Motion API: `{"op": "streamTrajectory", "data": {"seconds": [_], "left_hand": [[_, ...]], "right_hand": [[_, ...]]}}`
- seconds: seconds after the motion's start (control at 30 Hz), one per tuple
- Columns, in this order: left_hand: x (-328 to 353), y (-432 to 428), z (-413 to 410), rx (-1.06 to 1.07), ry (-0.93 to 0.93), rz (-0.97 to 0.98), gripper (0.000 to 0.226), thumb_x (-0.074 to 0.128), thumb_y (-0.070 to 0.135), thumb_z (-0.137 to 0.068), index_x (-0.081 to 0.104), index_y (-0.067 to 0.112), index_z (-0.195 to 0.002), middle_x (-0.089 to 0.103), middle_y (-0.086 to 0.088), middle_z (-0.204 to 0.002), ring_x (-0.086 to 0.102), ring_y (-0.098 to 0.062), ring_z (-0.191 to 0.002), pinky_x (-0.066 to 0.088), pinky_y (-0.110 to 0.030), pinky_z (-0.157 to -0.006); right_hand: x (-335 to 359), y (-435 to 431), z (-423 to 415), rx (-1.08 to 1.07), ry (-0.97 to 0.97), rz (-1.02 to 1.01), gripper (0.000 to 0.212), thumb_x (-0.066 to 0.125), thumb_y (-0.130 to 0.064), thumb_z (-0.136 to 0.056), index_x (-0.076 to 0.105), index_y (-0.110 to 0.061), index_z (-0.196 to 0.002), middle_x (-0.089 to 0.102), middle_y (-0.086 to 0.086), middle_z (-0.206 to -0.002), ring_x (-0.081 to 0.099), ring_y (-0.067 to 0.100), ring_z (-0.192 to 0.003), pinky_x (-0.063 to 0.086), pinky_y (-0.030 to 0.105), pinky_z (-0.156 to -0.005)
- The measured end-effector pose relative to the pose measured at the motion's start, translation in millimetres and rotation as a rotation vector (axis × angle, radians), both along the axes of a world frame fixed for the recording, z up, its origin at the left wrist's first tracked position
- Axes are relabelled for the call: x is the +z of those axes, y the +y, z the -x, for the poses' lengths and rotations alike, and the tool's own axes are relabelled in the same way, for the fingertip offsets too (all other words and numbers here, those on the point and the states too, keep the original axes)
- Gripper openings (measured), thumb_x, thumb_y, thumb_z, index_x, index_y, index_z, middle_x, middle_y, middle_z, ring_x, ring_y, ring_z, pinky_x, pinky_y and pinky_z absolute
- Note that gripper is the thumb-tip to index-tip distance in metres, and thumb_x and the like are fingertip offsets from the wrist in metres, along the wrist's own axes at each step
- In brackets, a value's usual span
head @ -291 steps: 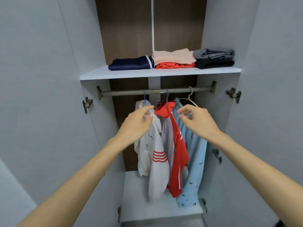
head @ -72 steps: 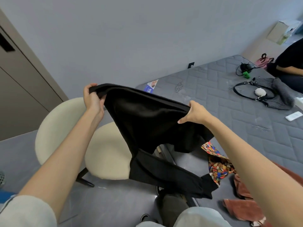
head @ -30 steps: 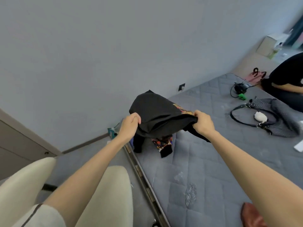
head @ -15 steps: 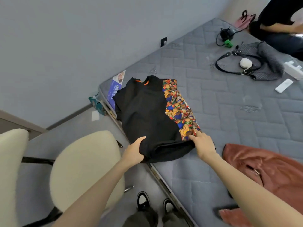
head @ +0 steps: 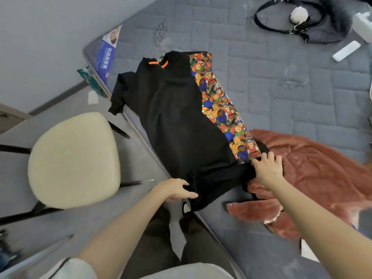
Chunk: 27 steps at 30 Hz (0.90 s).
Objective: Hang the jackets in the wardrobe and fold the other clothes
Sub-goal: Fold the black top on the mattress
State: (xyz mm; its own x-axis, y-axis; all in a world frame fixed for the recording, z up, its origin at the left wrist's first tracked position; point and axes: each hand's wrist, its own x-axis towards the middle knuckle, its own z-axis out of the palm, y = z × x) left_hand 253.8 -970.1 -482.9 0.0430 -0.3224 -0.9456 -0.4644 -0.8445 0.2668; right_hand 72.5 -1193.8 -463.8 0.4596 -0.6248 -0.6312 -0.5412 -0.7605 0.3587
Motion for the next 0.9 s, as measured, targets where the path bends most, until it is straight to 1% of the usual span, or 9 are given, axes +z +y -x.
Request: {"op": "streamTrajectory", "data": {"seconds": [0.07,0.1,0.17,0.27,0.4,0.43,0.6,0.8,0.9], "left_hand": [[-2.9,3.7,7.7,0.079,0.039,-0.029,0.074,0.051,0.065,-0.085,0.034,0.024,-0.144,0.066,-0.003,-0.091,0.065,-0.016,-0.077,0.053,-0.026,-0.070],[-4.2,5.1,8.8,0.109,0.011,-0.006,0.065,0.048,0.058,-0.091,0.037,0.021,-0.142,0.065,-0.002,-0.084,0.063,-0.016,-0.072,0.053,-0.027,-0.069],[-3.1,6.0,5.7,0.181,-0.088,0.083,0.046,0.041,0.040,-0.099,0.044,0.014,-0.137,0.064,-0.003,-0.080,0.060,-0.017,-0.072,0.050,-0.030,-0.075],[10.3,6.8,-11.1,0.270,-0.174,0.176,0.038,0.039,0.026,-0.101,0.045,0.012,-0.135,0.062,-0.002,-0.083,0.058,-0.016,-0.078,0.046,-0.028,-0.079],[26.3,11.8,-40.2,0.432,-0.219,0.236,0.036,0.040,0.021,-0.101,0.044,0.011,-0.135,0.061,-0.005,-0.086,0.054,-0.014,-0.065,0.042,-0.016,-0.051],[28.5,13.8,-49.0,0.451,-0.241,0.247,0.035,0.040,0.020,-0.100,0.044,0.012,-0.134,0.061,-0.005,-0.088,0.054,-0.014,-0.065,0.042,-0.017,-0.051],[24.2,29.1,-103.9,0.554,-0.334,0.299,0.034,0.043,0.022,-0.099,0.047,0.018,-0.132,0.063,-0.010,-0.114,0.059,-0.020,-0.089,0.042,-0.027,-0.079],[1.3,39.4,-198.1,0.807,-0.408,0.372,0.042,0.042,0.015,-0.098,0.040,0.016,-0.140,0.052,-0.014,-0.131,0.053,-0.033,-0.115,0.043,-0.036,-0.091],[-17.3,33.3,-258.6,0.896,-0.417,0.404,0.045,0.044,0.015,-0.099,0.037,0.016,-0.143,0.047,-0.011,-0.138,0.048,-0.028,-0.122,0.041,-0.038,-0.098]], "right_hand": [[-6.9,-1.8,17.0,-0.109,0.044,-0.134,0.040,0.048,-0.031,-0.093,0.047,-0.031,-0.134,0.038,0.007,-0.138,0.028,0.031,-0.133,0.024,0.041,-0.108],[-9.0,-1.0,20.6,-0.156,0.021,-0.181,0.041,0.047,-0.028,-0.094,0.046,-0.031,-0.135,0.038,0.007,-0.139,0.027,0.031,-0.134,0.024,0.042,-0.109],[-11.0,3.5,20.3,-0.200,-0.074,-0.213,0.043,0.047,-0.022,-0.092,0.047,-0.028,-0.134,0.041,0.007,-0.138,0.029,0.031,-0.131,0.028,0.042,-0.106],[-7.5,10.4,4.3,-0.230,-0.180,-0.235,0.042,0.051,-0.022,-0.089,0.049,-0.023,-0.131,0.043,0.008,-0.136,0.032,0.030,-0.128,0.032,0.042,-0.104],[0.1,18.4,-30.9,-0.212,-0.252,-0.254,0.041,0.051,-0.025,-0.091,0.048,-0.022,-0.132,0.041,0.010,-0.139,0.030,0.033,-0.132,0.029,0.044,-0.106],[1.8,20.1,-41.1,-0.210,-0.272,-0.269,0.041,0.050,-0.025,-0.092,0.048,-0.023,-0.133,0.041,0.010,-0.140,0.029,0.033,-0.133,0.028,0.045,-0.108],[5.4,29.0,-96.1,-0.181,-0.382,-0.321,0.037,0.048,-0.022,-0.094,0.049,-0.024,-0.131,0.046,0.006,-0.137,0.033,0.029,-0.130,0.032,0.043,-0.105],[2.2,45.5,-190.1,-0.223,-0.511,-0.443,0.034,0.048,-0.022,-0.096,0.050,-0.024,-0.130,0.047,0.003,-0.137,0.038,0.024,-0.127,0.040,0.040,-0.102],[-5.1,51.8,-252.2,-0.252,-0.586,-0.491,0.034,0.050,-0.020,-0.096,0.050,-0.023,-0.130,0.048,0.002,-0.137,0.041,0.021,-0.125,0.042,0.038,-0.101]]}}
